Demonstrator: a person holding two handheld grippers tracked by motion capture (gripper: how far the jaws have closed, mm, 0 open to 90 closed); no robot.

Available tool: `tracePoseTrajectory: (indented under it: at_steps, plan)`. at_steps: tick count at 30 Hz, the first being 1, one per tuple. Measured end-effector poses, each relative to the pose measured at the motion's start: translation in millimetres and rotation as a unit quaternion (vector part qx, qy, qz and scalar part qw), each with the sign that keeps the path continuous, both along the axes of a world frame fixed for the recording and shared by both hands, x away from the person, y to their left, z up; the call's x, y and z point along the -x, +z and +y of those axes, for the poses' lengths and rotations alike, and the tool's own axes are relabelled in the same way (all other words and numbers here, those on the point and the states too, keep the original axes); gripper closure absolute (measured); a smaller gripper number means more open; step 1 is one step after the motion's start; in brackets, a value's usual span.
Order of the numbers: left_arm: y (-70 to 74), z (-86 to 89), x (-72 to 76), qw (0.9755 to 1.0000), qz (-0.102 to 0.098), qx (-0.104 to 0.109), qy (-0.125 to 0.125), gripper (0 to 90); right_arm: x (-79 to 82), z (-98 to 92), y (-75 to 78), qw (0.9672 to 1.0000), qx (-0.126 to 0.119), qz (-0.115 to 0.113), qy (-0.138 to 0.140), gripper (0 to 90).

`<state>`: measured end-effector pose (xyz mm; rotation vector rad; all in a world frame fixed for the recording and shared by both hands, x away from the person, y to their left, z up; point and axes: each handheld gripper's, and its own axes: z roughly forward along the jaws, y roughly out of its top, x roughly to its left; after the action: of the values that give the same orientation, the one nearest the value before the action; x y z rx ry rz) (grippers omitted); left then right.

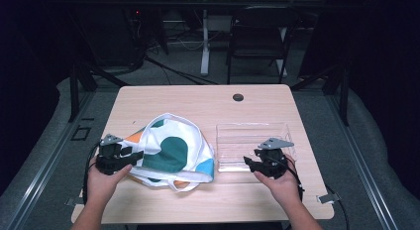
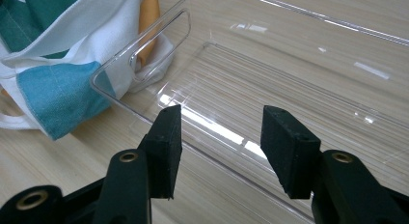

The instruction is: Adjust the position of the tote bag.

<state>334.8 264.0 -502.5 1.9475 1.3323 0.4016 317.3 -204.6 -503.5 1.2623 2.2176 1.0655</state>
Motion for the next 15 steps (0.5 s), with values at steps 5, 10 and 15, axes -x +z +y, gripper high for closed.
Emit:
tracePoseTrajectory:
  at_steps: [5,10,15]
  plan:
    - [0.5,-1.3,-1.4,1.0,-0.001,0.006,-0.002,47.2,1.5,0.0,-0.2,1.0,0.009,-0.001,0.001,49.5]
    - [0.1,-1.7,1.6,1.0,-0.002,-0.002,-0.006,47.2,2.6,3.2,1.5,0.9999,0.009,-0.006,0.005,49.5]
    - [0.9,2.3,3.6,1.0,-0.002,0.002,-0.002,47.2,1.4,10.9,1.9,0.9996,0.022,-0.008,0.015,50.2]
